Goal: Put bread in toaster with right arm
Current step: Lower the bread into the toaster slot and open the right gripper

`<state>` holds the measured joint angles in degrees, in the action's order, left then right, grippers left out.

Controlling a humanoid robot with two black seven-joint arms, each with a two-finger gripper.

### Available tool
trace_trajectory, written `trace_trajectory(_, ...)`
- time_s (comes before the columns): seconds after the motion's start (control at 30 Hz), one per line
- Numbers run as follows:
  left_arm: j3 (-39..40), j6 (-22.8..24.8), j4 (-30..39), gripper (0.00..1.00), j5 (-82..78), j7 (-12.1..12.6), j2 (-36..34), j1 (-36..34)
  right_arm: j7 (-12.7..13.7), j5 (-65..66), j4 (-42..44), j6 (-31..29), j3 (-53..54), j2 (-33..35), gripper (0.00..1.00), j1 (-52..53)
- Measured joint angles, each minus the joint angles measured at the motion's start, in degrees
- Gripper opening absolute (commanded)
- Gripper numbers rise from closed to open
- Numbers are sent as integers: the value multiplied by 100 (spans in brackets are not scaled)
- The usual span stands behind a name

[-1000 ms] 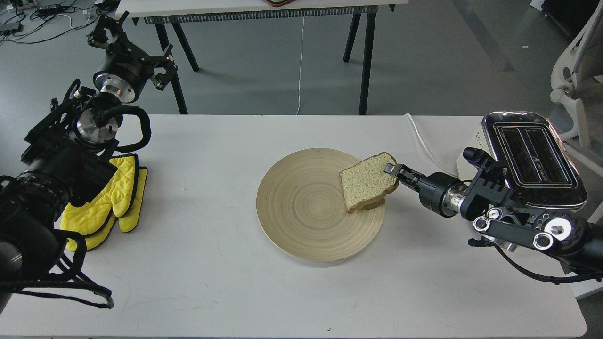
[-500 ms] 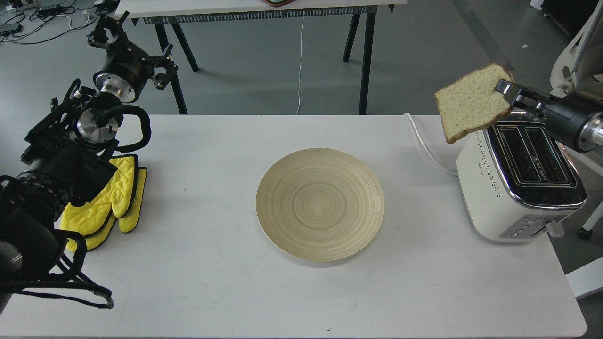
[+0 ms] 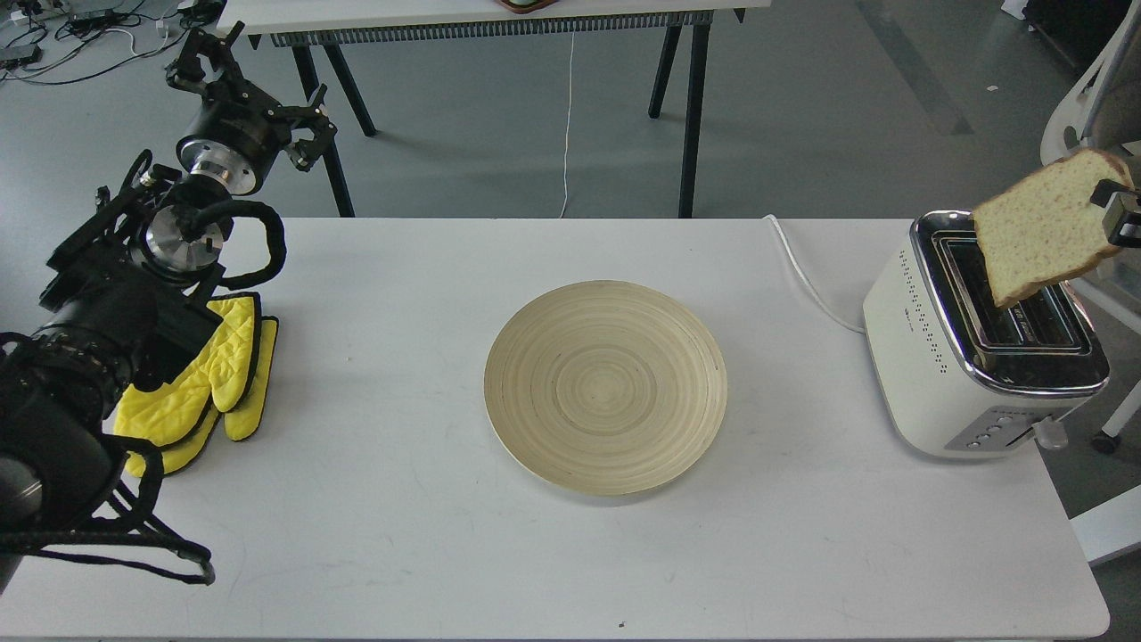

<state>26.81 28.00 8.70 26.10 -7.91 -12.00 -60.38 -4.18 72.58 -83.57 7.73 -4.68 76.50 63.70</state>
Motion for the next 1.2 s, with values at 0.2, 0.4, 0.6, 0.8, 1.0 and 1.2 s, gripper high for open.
trace_trajectory(0.2,-1,0,0,100,0,0,5,0,48,-16,-8,0,4,-42,7,-56)
trace_trajectory(0.4,-1,0,0,100,0,0,4,0,66,-22,-57,0,11,-61,8,-247)
trace_trajectory(0.6,-1,0,0,100,1,0,4,0,71,-32,-79,0,16,-190,27,-457)
trace_trajectory(0.8,0,0,0,100,1,0,4,0,73,-95,-51,66,55,-482,48,-564)
trace_trajectory(1.0,0,0,0,100,1,0,4,0,42,-320,-47,81,88,-680,96,-569)
trace_trajectory(1.2,1,0,0,100,1,0,4,0,-47,-738,-29,83,621,-716,97,-569)
